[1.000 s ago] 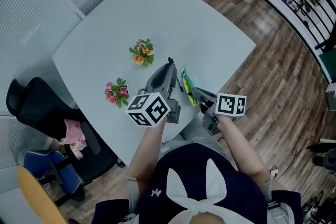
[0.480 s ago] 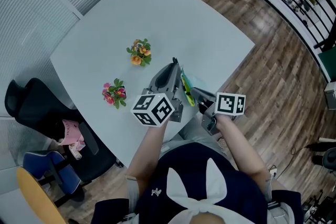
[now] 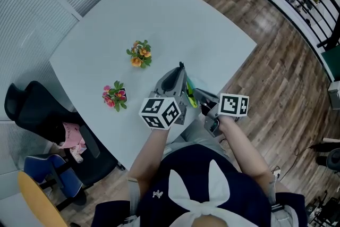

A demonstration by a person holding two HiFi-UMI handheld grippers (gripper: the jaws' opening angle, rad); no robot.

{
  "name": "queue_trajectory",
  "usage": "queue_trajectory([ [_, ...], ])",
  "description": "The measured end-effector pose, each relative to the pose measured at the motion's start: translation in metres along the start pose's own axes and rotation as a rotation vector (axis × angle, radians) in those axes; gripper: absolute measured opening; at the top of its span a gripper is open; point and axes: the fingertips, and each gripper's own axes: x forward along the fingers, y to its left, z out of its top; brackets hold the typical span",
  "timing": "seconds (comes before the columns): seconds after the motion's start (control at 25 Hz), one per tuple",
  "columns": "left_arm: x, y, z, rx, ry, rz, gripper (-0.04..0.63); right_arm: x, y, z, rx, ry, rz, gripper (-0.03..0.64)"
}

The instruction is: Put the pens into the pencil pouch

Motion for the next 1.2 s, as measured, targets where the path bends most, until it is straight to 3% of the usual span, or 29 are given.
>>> queue_trajectory([
  [1.2, -0.026, 0.017, -0.059, 0.146, 0.239, 0.056, 0.060, 0.004, -0.001, 0.001, 0.023, -0.022, -0.002, 0.046],
])
